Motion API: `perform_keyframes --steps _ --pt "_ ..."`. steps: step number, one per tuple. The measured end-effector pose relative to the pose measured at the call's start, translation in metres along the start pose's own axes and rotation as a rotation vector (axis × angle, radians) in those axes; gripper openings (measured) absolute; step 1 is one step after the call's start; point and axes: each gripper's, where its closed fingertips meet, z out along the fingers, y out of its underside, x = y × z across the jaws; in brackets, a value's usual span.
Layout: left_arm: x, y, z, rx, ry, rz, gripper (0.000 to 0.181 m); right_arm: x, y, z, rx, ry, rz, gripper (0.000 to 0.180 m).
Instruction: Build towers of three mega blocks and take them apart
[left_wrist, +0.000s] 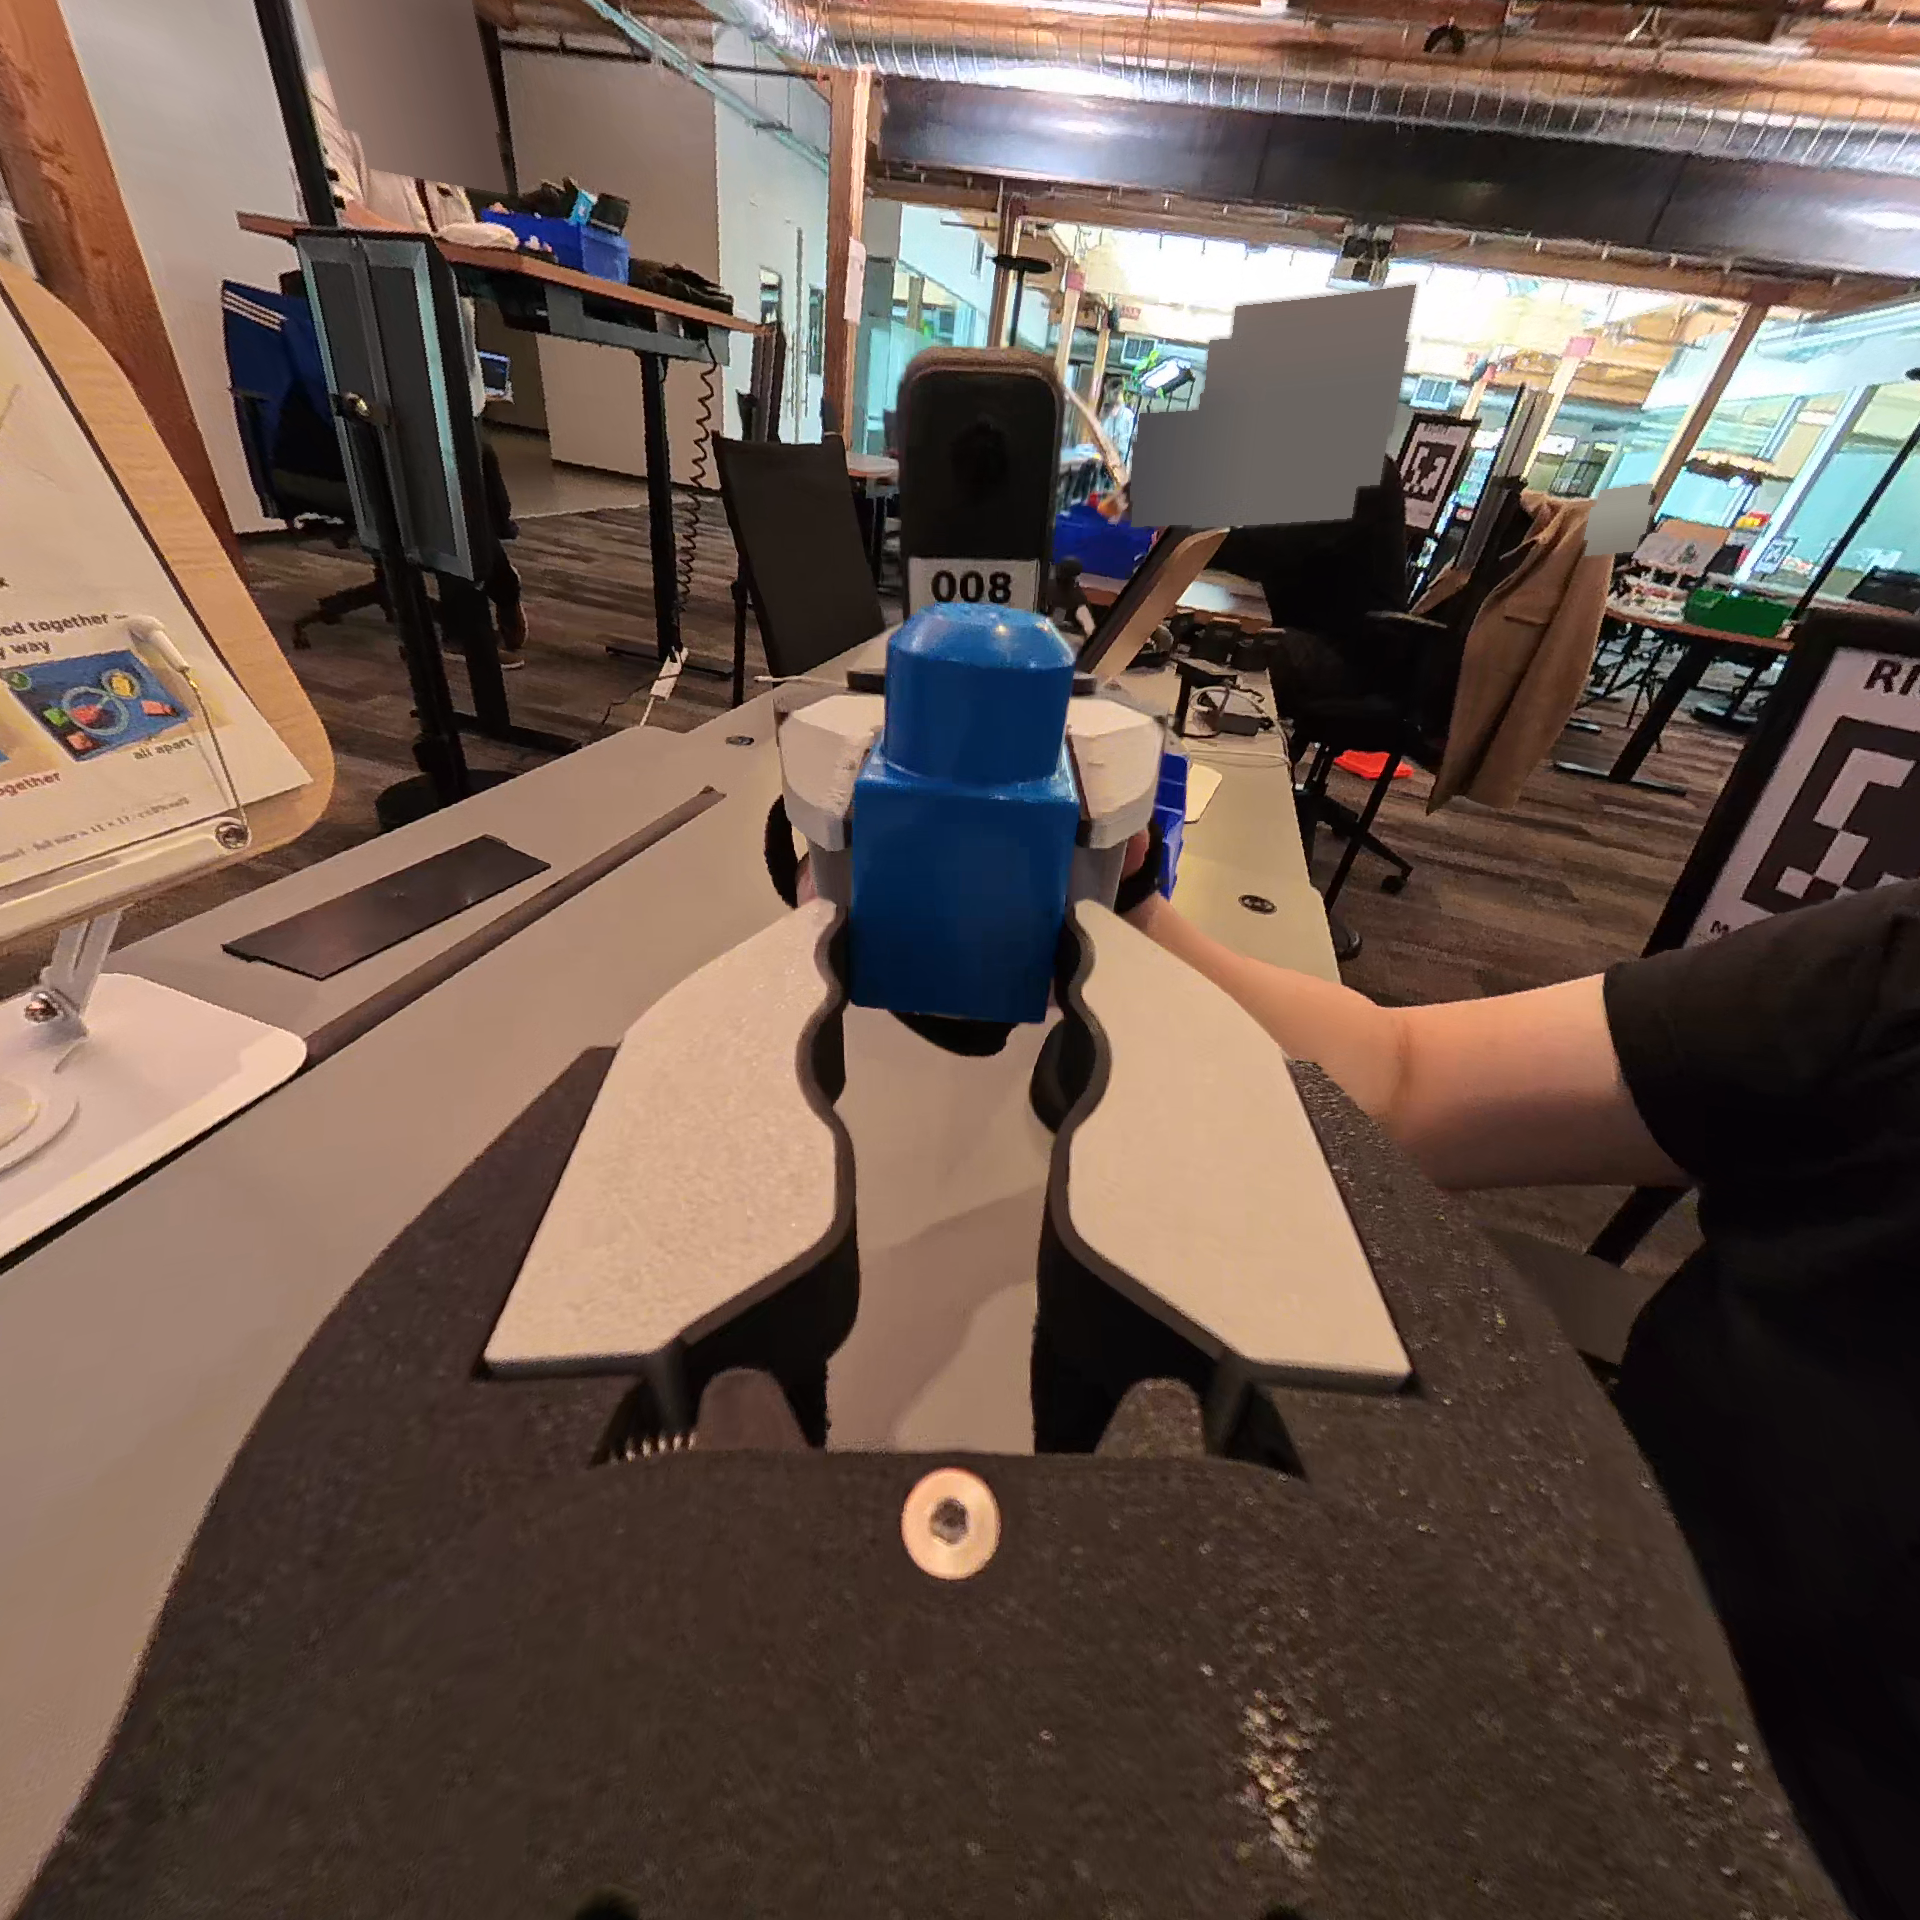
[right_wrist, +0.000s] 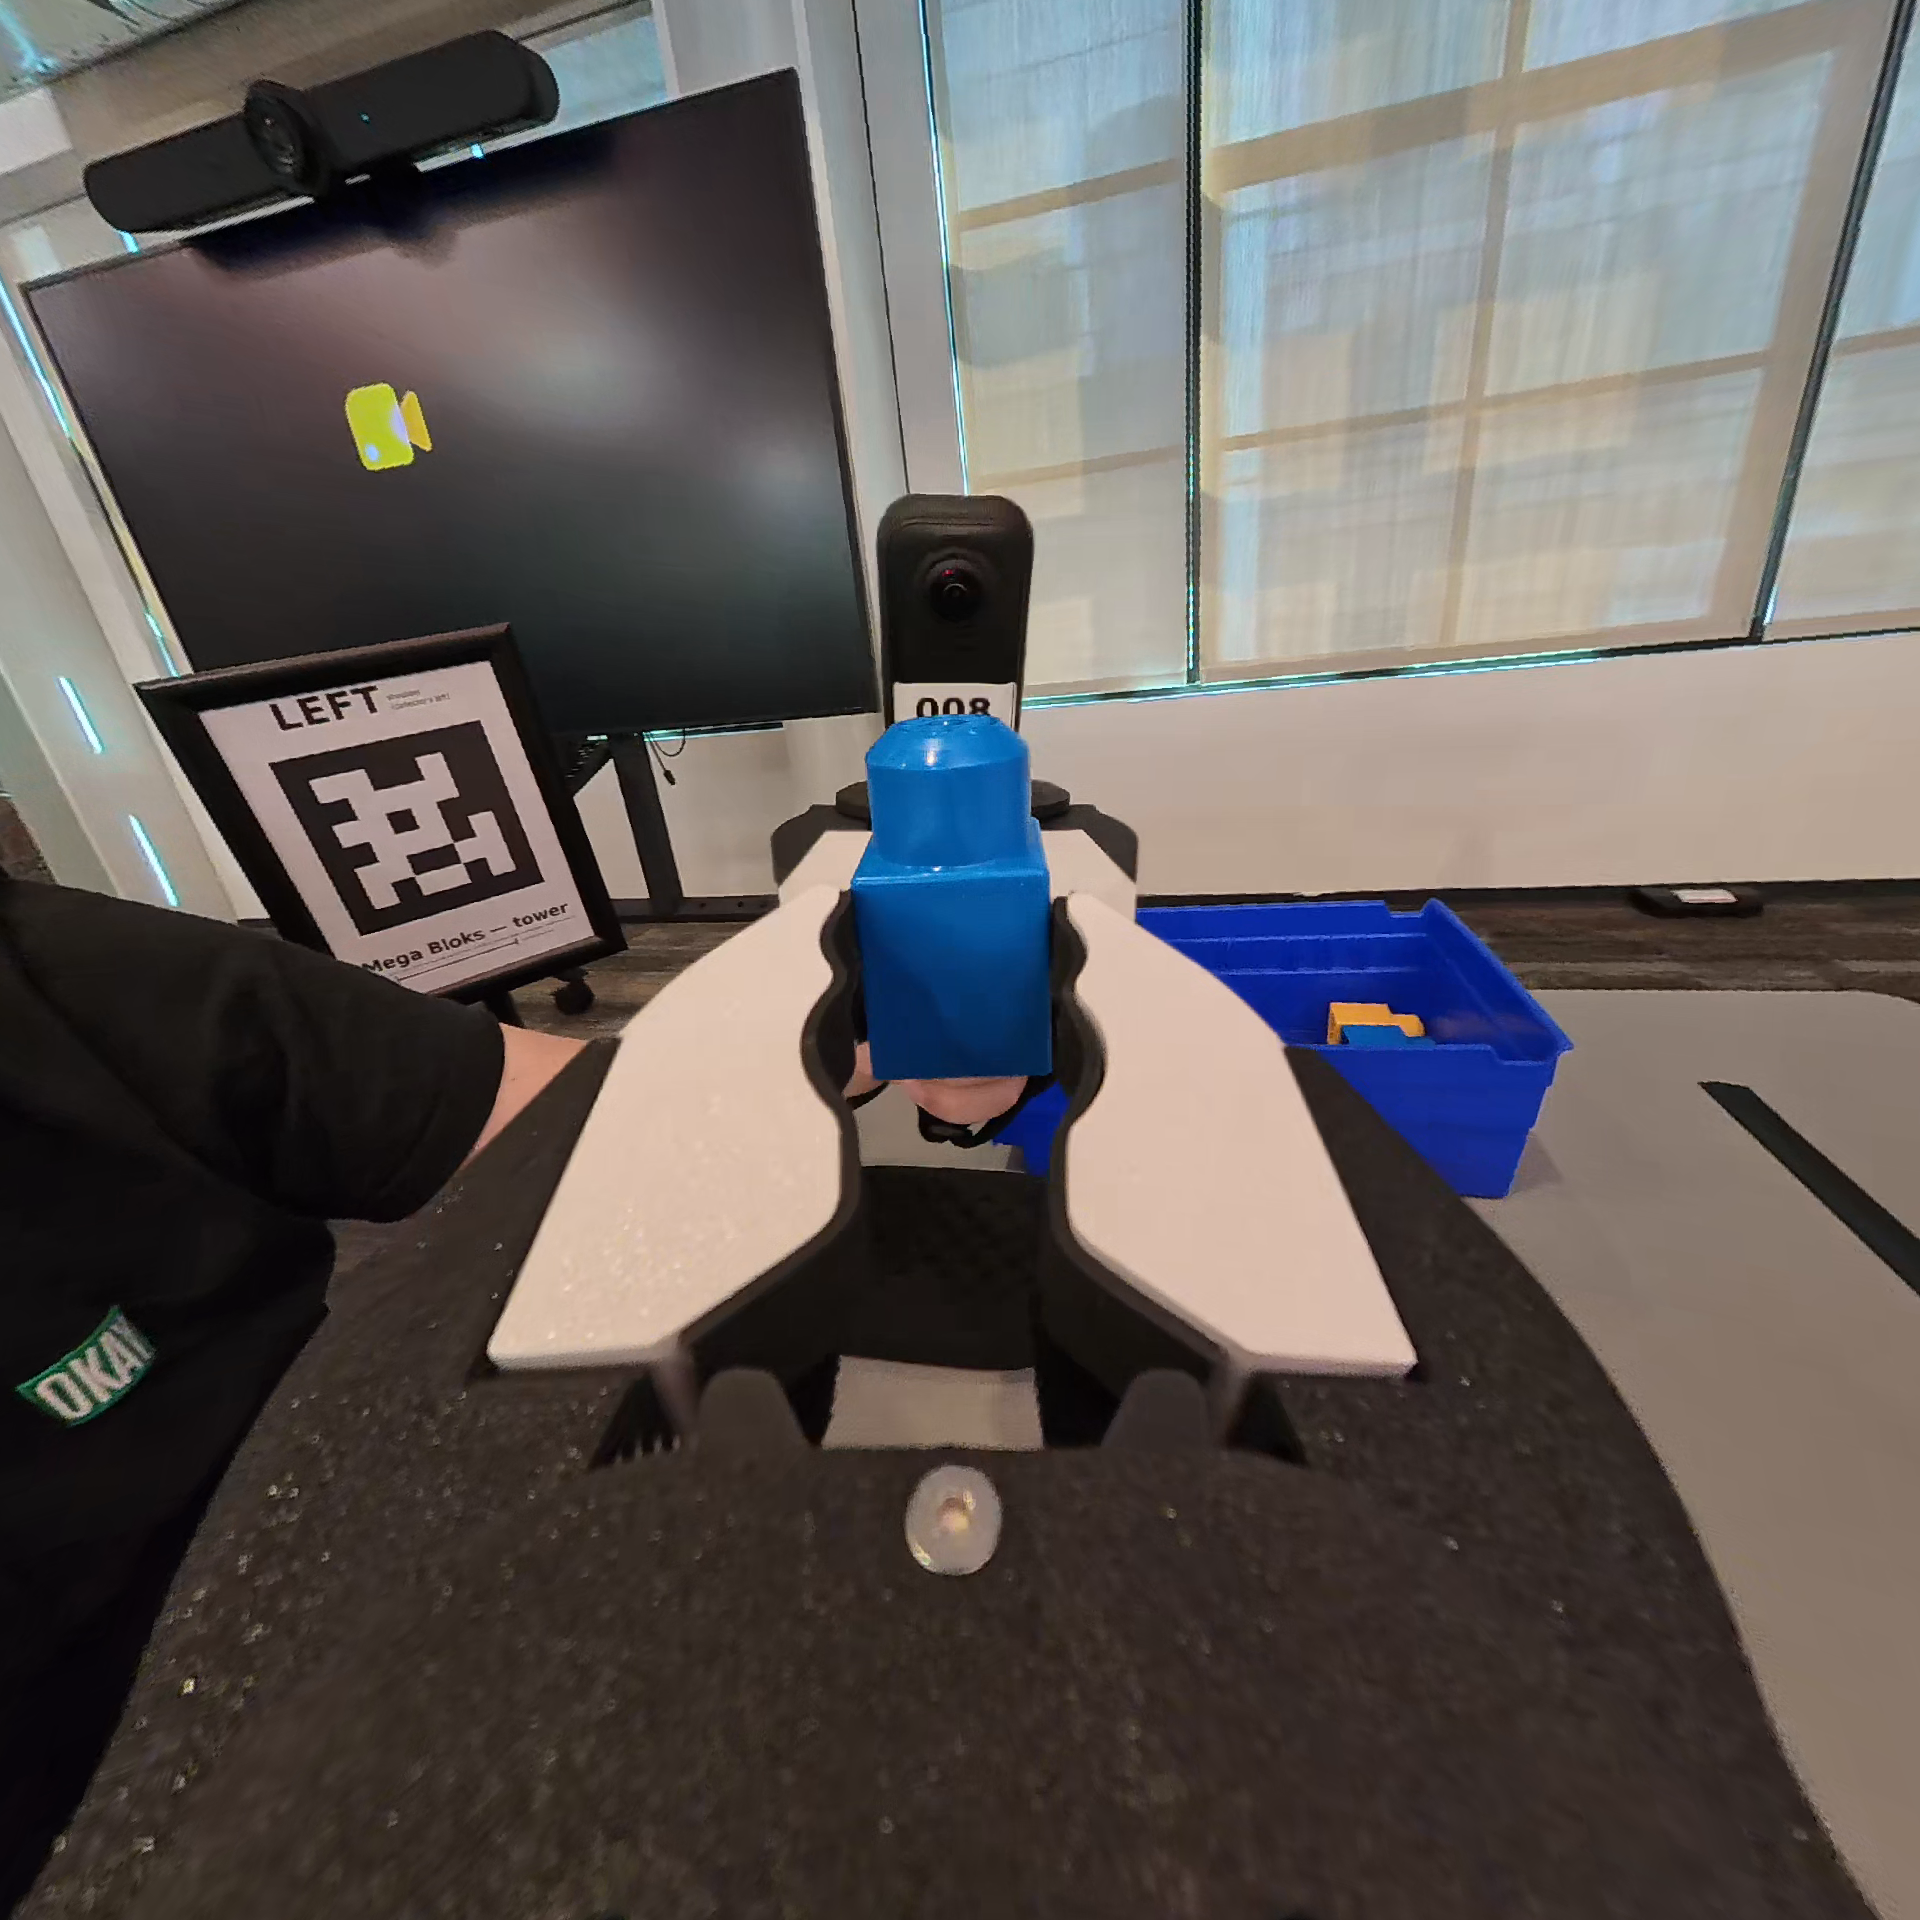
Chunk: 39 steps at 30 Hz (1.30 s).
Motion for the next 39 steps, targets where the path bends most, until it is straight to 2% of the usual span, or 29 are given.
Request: perform_keyframes --steps 3,9,12,15,24,27,29,30,33,36,37,39 --pt "-0.002 0.003 -0.001 -0.023 -0.024 0.011 0.041 0.0 -0.001 -0.003 0.003 -0.013 0.025 0.034" --pt "-0.003 0.003 -0.001 -0.026 -0.036 0.011 0.035 0.003 0.001 -0.002 -0.015 0.014 -0.009 0.035" --pt "0.0 0.005 0.004 -0.04 -0.034 0.023 0.035 0.004 0.008 0.003 -0.074 0.056 -0.04 0.049" --pt "0.001 0.006 0.006 -0.053 -0.037 0.041 0.035 0.001 0.011 0.007 -0.098 0.054 -0.045 0.036" --pt "-0.001 0.009 0.005 -0.056 -0.057 0.011 0.035 0.002 0.014 0.006 -0.12 0.06 -0.039 0.035" --pt "-0.01 0.019 -0.007 -0.112 -0.118 0.015 0.054 0.005 0.005 -0.002 -0.088 0.077 -0.038 0.035" --pt "-0.031 0.019 -0.038 -0.138 -0.254 0.06 0.051 0.007 -0.008 -0.016 -0.064 0.097 -0.047 0.035" --pt "-0.049 0.017 -0.062 -0.152 -0.374 0.083 0.049 0.007 -0.015 -0.025 -0.058 0.108 -0.059 0.035" --pt "-0.113 0.02 -0.159 -0.275 -0.782 0.094 0.037 0.013 -0.031 -0.051 -0.054 0.169 -0.1 0.035" --pt "-0.159 0.066 -0.24 -0.578 -0.973 -0.061 0.039 0.025 -0.037 -0.073 -0.061 0.25 -0.104 0.035" --pt "-0.172 0.083 -0.261 -0.672 -1.019 -0.122 0.046 0.03 -0.038 -0.079 -0.067 0.284 -0.109 0.035" --pt "-0.191 0.112 -0.292 -0.805 -1.07 -0.224 0.049 0.037 -0.037 -0.088 -0.084 0.328 -0.121 0.035"
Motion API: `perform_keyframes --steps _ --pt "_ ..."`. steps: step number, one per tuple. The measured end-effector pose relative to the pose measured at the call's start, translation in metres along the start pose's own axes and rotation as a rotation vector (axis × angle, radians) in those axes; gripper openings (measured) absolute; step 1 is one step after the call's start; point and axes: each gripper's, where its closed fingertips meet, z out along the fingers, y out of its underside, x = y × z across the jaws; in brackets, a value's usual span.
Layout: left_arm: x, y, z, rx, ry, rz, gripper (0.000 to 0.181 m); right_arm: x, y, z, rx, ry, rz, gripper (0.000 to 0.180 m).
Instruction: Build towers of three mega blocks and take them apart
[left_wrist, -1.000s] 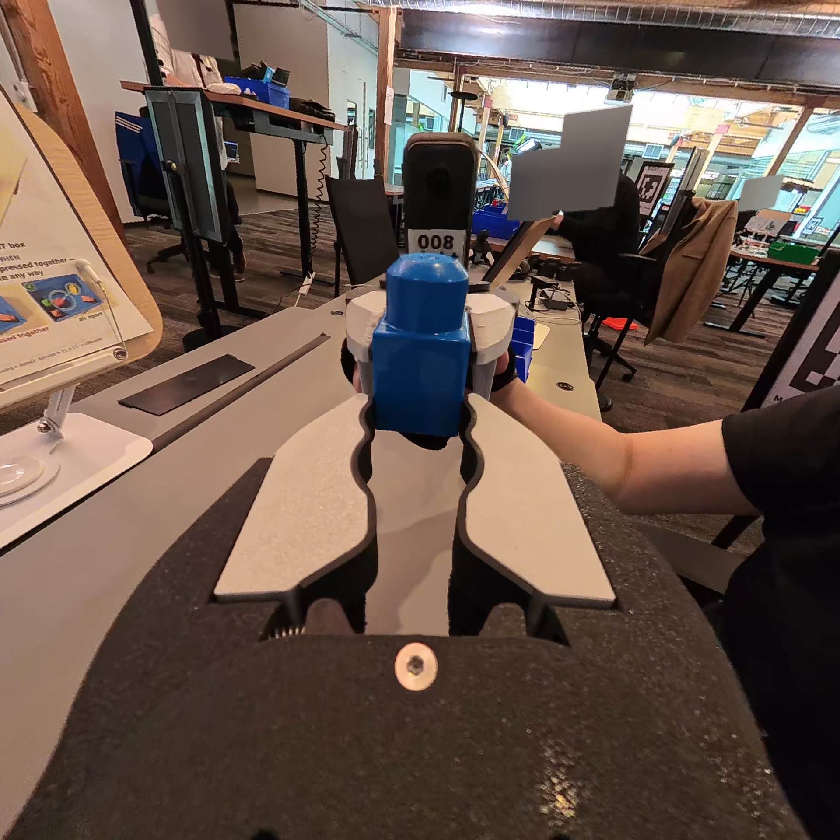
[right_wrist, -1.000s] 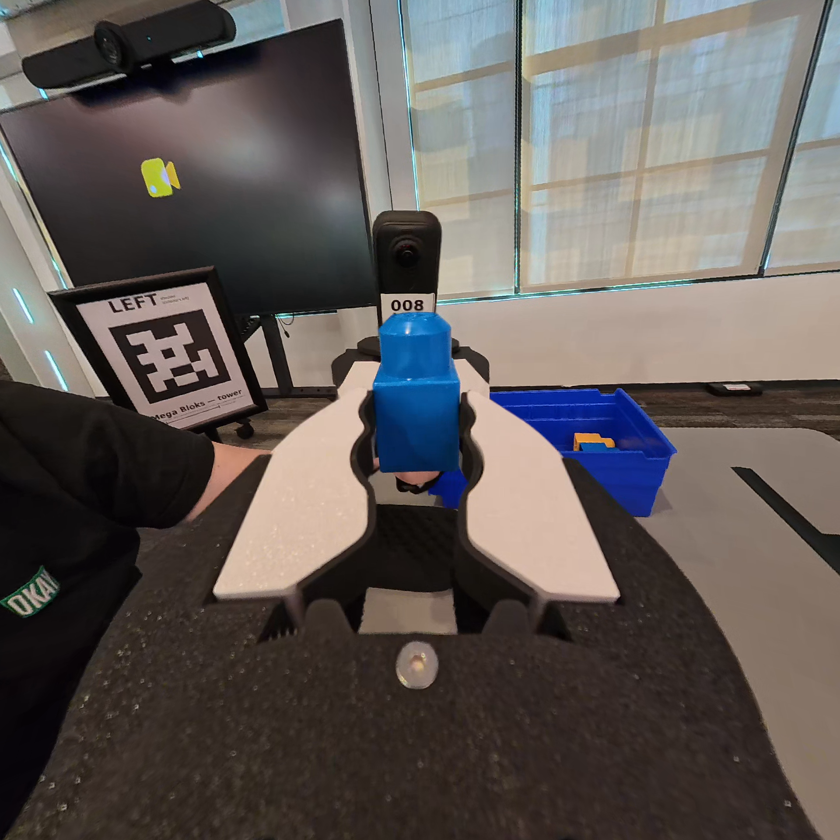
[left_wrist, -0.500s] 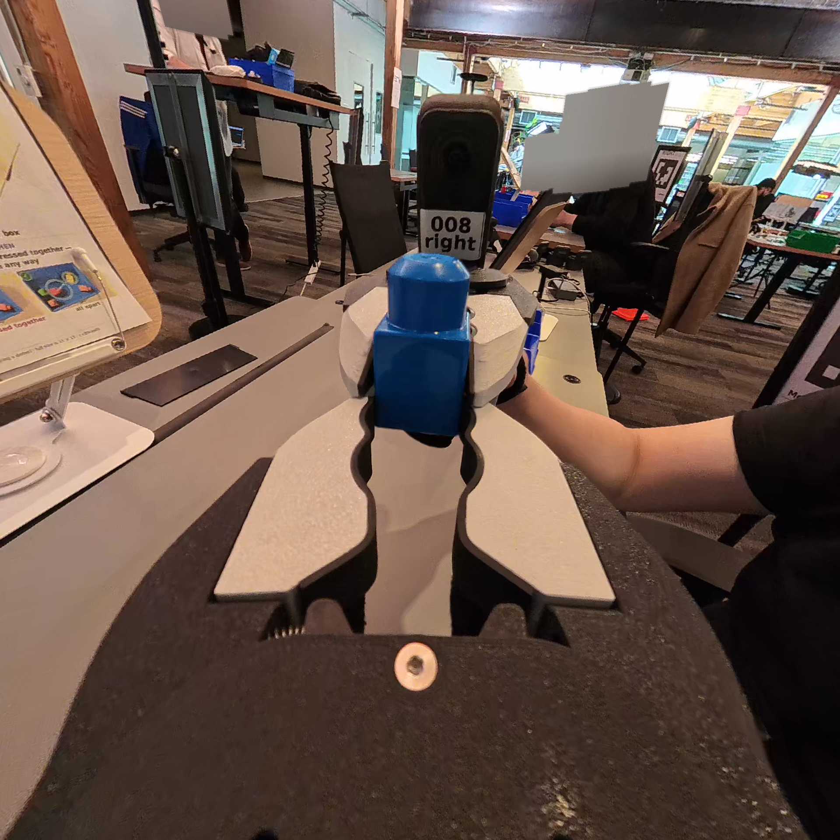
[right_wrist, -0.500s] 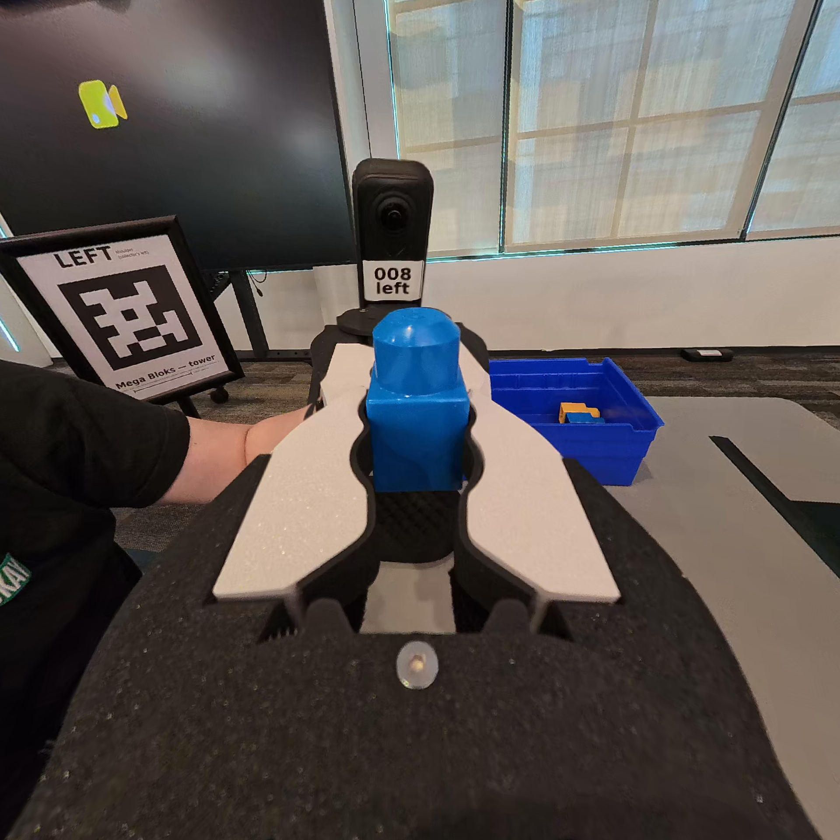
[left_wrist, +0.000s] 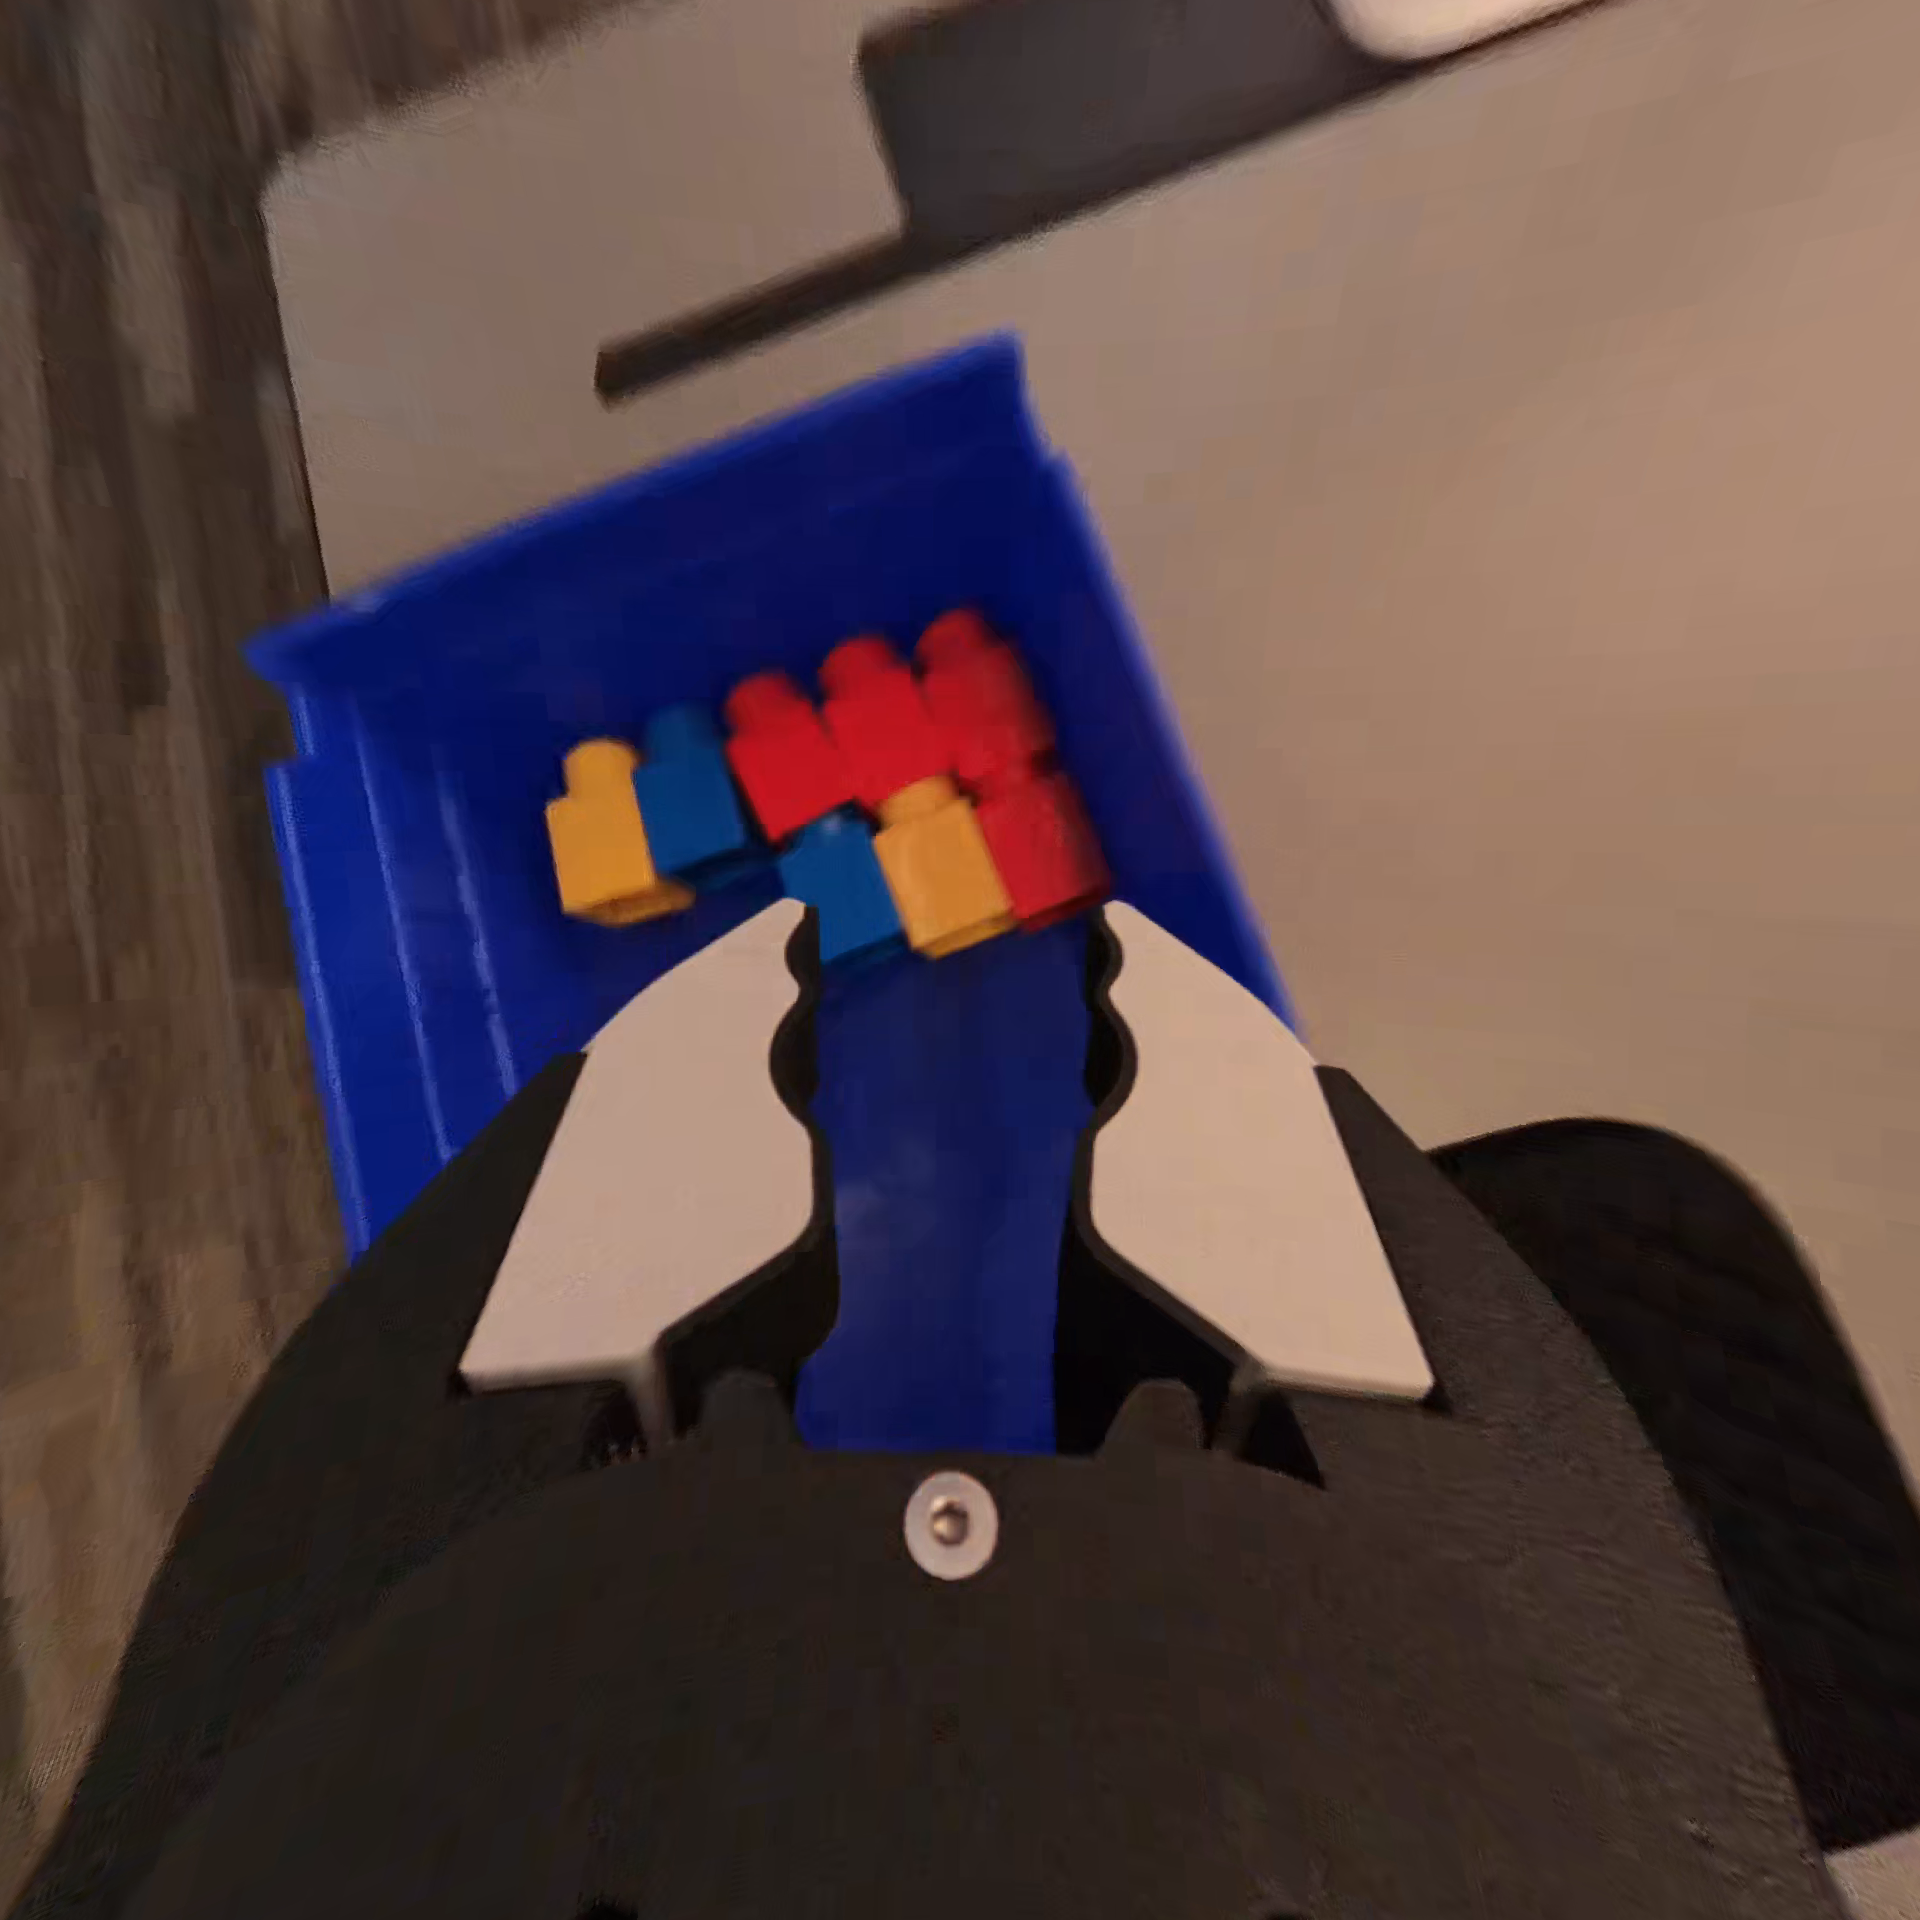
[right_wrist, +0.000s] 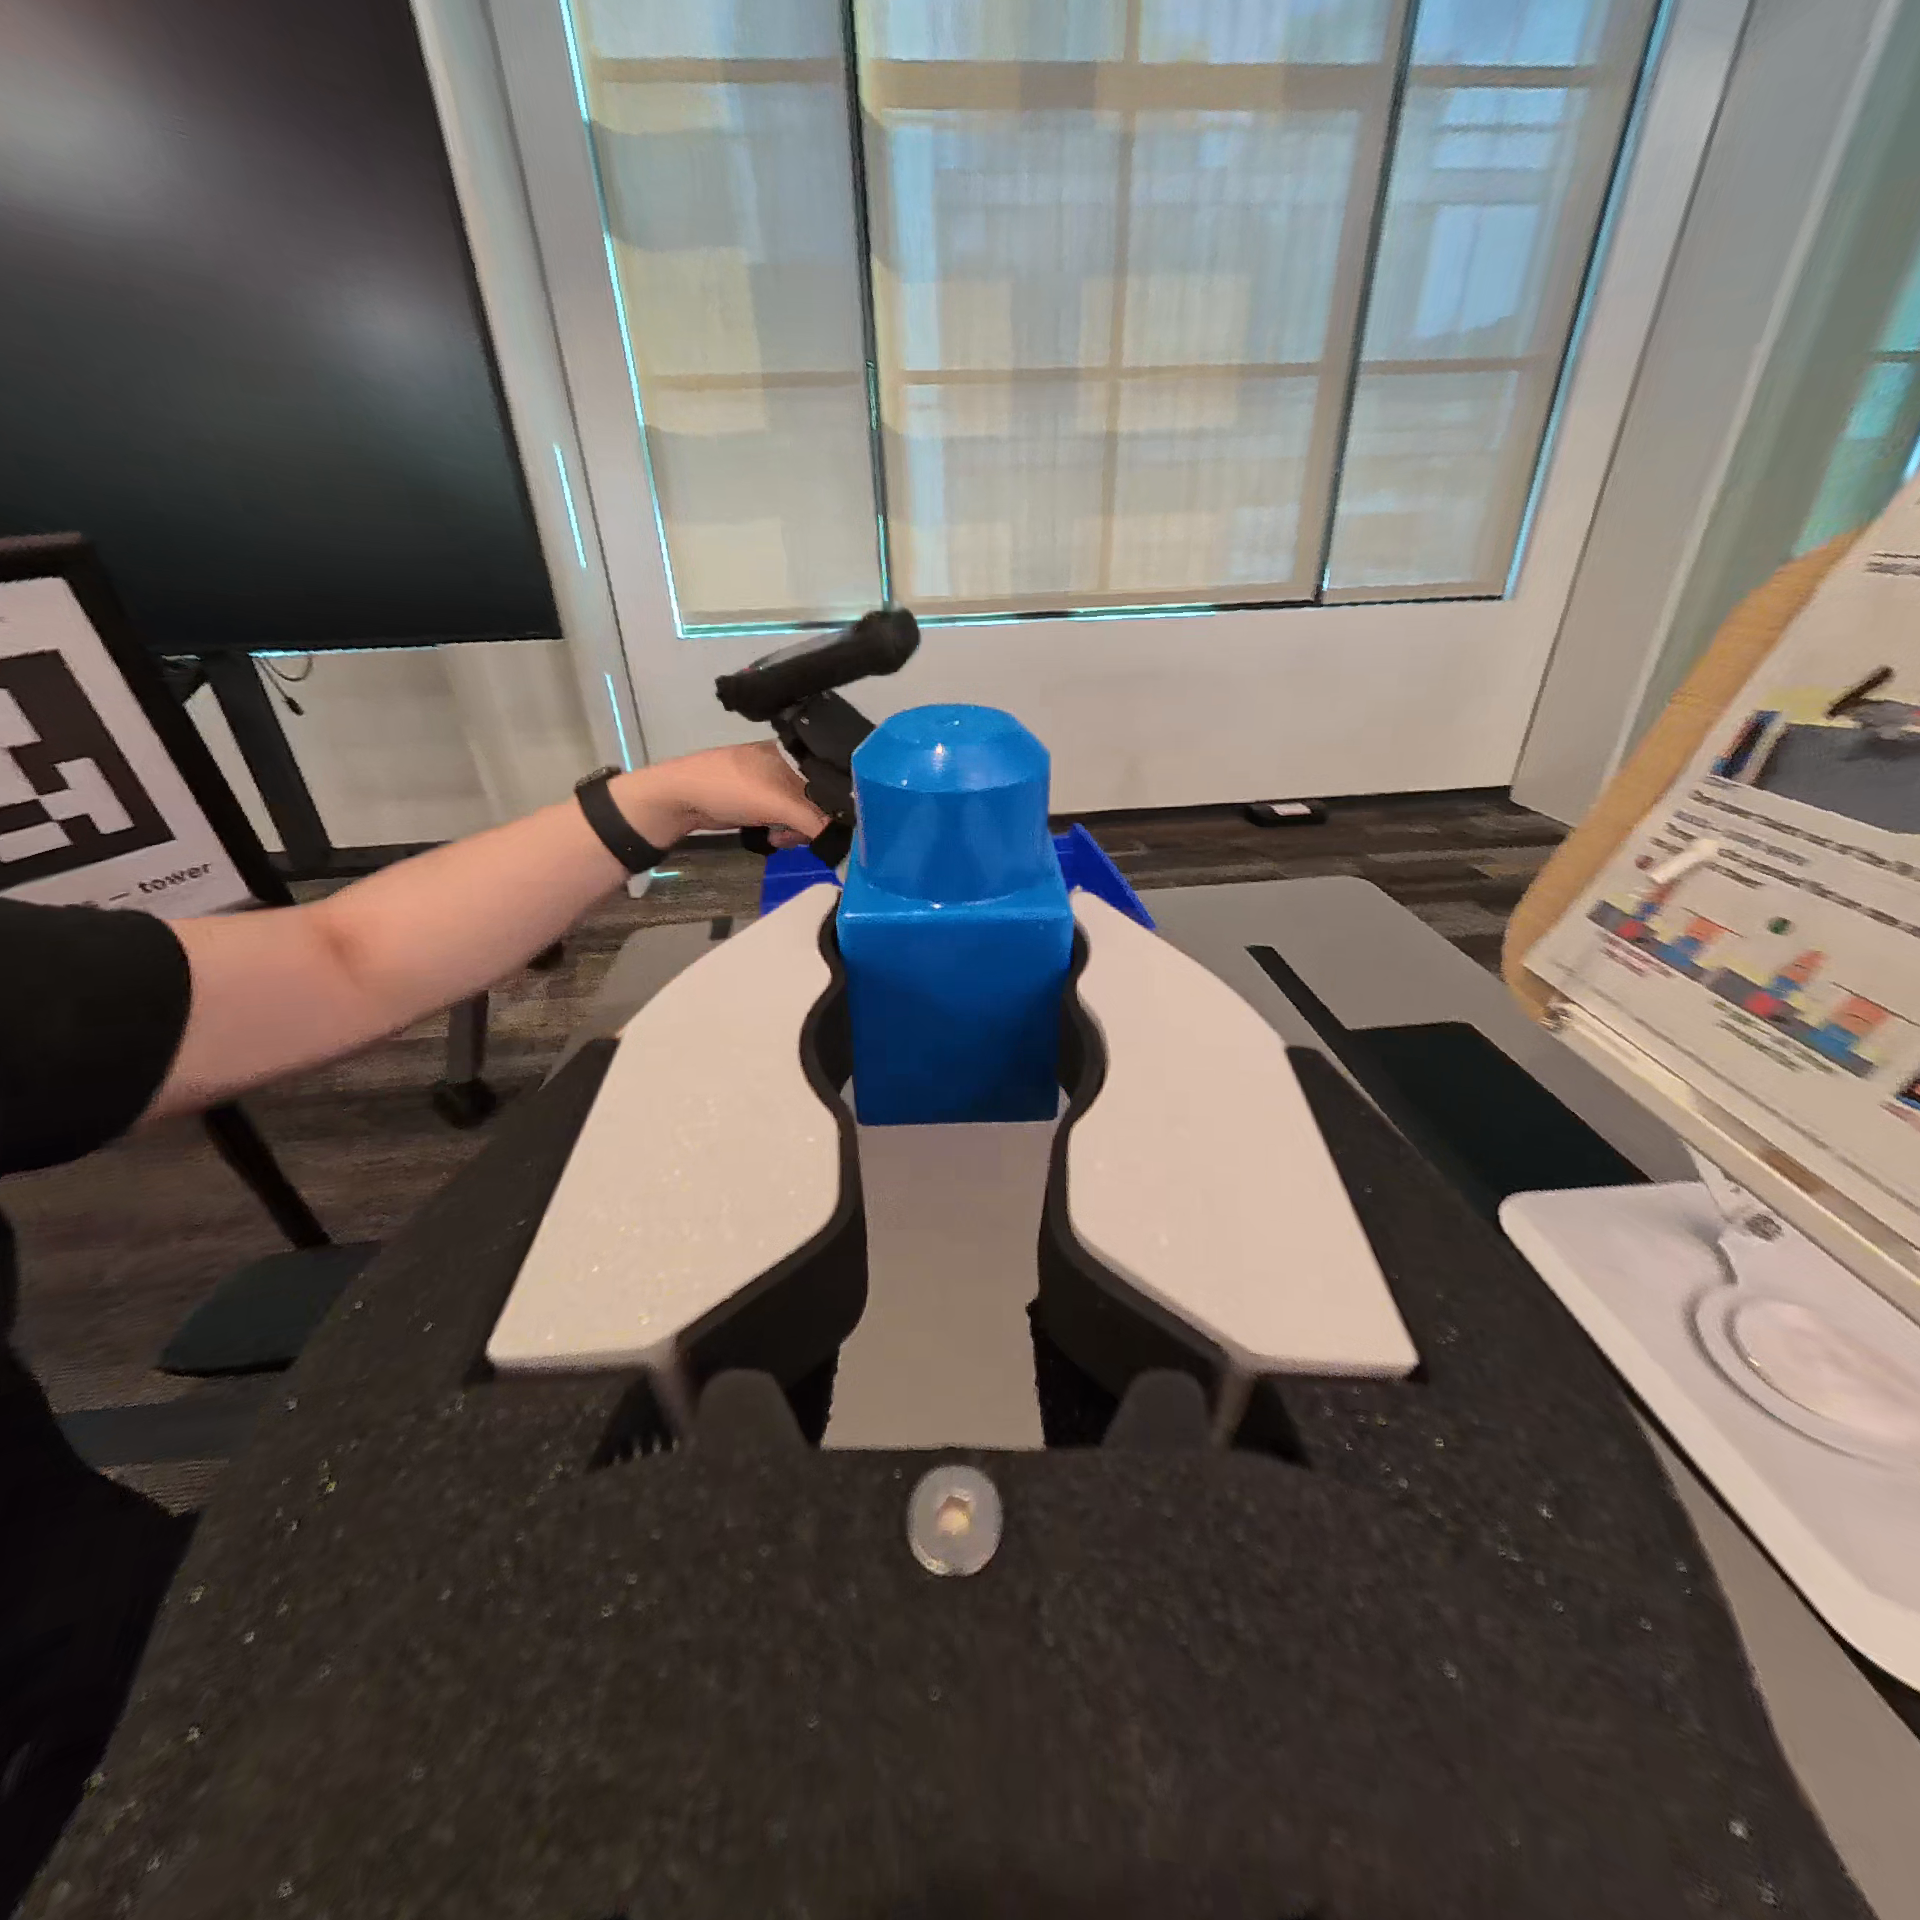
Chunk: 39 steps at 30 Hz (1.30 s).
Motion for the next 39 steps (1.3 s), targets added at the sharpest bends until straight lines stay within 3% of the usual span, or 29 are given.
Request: perform_keyframes --steps 5,12,24,29,39 --pt "-0.038 0.039 0.049 -0.231 -0.034 -0.13 0.054 0.011 0.004 -0.007 -0.013 0.036 0.025 0.035" --pt "-0.037 0.04 0.082 -0.259 0.074 -0.269 0.054 0.015 0.01 -0.008 -0.044 0.052 0.029 0.035" --pt "-0.052 0.053 0.086 -0.317 0.0 -0.193 0.051 0.017 0.009 -0.013 -0.044 0.053 0.041 0.035" --pt "-0.044 0.053 0.087 -0.323 0.095 -0.155 0.051 0.016 0.009 -0.012 -0.048 0.047 0.045 0.035" --pt "-0.048 0.069 0.106 -0.504 0.081 -0.032 0.047 0.018 0.013 -0.011 -0.069 0.056 0.046 0.035"
